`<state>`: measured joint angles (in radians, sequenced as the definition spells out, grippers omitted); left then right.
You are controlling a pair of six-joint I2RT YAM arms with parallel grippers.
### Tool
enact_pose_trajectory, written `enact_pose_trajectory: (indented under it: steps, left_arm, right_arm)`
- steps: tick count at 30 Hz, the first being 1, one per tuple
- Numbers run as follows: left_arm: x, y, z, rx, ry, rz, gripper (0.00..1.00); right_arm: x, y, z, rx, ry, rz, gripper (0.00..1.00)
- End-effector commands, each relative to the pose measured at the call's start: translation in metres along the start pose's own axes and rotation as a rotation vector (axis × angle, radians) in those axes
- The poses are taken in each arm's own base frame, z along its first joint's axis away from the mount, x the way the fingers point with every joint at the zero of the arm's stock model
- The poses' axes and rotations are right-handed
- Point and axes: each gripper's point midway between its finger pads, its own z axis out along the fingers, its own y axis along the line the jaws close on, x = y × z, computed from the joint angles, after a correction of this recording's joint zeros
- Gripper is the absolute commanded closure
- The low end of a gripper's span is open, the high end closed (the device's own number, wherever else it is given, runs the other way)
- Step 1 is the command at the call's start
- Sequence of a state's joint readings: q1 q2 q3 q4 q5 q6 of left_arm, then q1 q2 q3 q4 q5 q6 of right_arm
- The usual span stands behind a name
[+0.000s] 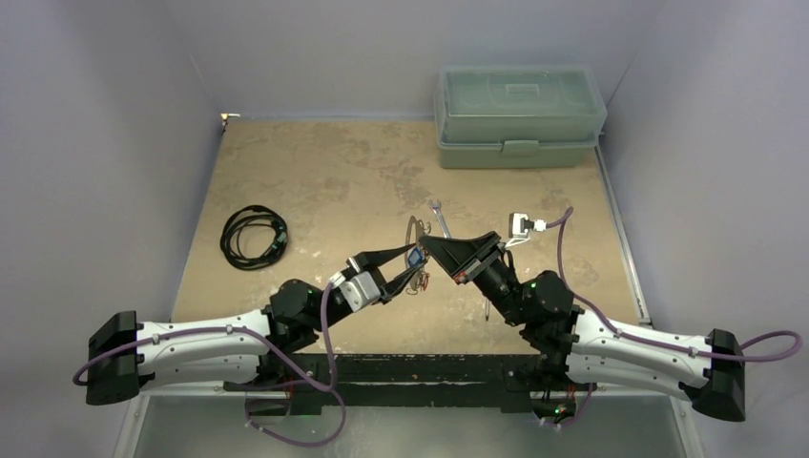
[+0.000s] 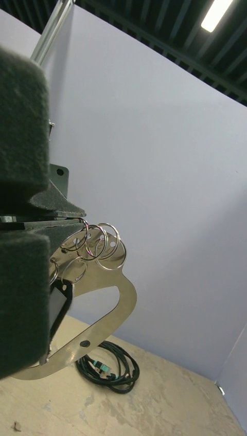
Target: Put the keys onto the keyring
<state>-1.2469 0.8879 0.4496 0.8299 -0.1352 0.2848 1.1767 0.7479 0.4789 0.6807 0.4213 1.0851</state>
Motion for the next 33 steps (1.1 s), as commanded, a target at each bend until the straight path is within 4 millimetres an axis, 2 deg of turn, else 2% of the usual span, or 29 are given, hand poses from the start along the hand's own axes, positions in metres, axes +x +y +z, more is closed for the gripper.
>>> enact_pose_trajectory:
  steps: [1, 7, 10, 19, 33]
  left_arm:
    - [-0.028, 0.012, 0.005, -0.051, -0.089, 0.014, 0.66]
    - [-0.030, 0.011, 0.007, -0.042, -0.098, 0.018, 0.57]
    - [-0.038, 0.011, 0.006, -0.039, -0.127, 0.003, 0.55]
    - [-0.042, 0.016, 0.009, -0.064, -0.140, 0.028, 0.65]
    - [-0.028, 0.029, 0.011, -0.148, -0.099, 0.070, 0.76]
  right_arm:
    - [-0.009, 0.021, 0.000, -0.071, -0.024, 0.047, 1.00]
    - [-0.008, 0.020, 0.000, -0.070, -0.025, 0.045, 1.00]
    - [-0.008, 0.018, 0.000, -0.067, -0.023, 0.041, 1.00]
    - [-0.005, 0.018, 0.001, -0.071, -0.013, 0.046, 1.00]
    - [0.000, 0.019, 0.001, -0.081, 0.009, 0.055, 1.00]
